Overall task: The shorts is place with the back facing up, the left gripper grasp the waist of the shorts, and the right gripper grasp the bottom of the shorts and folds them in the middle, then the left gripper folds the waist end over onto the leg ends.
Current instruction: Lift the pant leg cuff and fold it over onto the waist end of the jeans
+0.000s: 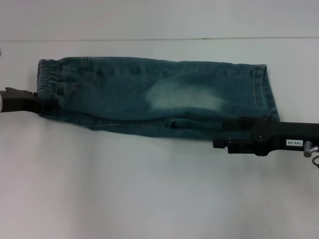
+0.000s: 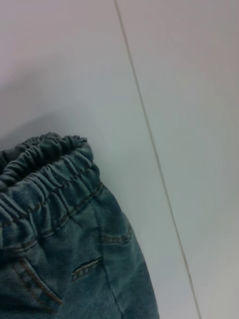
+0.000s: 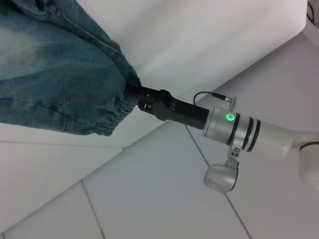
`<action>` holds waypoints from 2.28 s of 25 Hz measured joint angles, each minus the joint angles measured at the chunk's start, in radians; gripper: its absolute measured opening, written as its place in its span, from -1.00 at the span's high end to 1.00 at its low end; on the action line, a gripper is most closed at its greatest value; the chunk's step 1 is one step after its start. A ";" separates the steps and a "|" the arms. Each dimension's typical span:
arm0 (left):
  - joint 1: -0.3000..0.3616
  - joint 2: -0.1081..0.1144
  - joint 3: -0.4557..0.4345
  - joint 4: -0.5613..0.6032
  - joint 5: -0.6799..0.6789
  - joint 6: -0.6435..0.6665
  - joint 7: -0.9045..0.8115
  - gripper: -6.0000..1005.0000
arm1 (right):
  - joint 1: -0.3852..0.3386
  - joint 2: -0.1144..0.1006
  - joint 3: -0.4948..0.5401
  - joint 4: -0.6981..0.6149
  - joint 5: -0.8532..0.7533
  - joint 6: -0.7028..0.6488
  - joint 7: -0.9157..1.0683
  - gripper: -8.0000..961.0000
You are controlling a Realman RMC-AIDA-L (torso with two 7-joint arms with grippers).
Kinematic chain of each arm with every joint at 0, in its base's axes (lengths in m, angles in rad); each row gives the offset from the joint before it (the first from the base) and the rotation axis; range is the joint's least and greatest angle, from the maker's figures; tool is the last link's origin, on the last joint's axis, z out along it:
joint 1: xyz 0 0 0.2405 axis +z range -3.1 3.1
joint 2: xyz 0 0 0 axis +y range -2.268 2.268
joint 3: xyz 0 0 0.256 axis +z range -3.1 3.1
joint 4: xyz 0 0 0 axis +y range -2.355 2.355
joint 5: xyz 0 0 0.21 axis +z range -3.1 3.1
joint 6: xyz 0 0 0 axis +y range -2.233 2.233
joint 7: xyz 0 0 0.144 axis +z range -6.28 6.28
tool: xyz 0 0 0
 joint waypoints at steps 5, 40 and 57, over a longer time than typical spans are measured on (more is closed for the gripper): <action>0.005 -0.003 0.000 0.018 -0.004 0.023 0.000 0.08 | 0.000 0.000 0.000 0.006 0.000 0.001 0.000 -0.80; -0.187 0.027 0.005 0.333 0.039 0.615 -0.203 0.72 | 0.105 0.035 0.011 0.332 0.405 0.460 -0.334 0.17; -0.433 0.020 0.067 0.358 0.031 0.642 -0.281 0.73 | 0.416 0.057 0.015 0.726 0.632 0.796 -0.912 0.92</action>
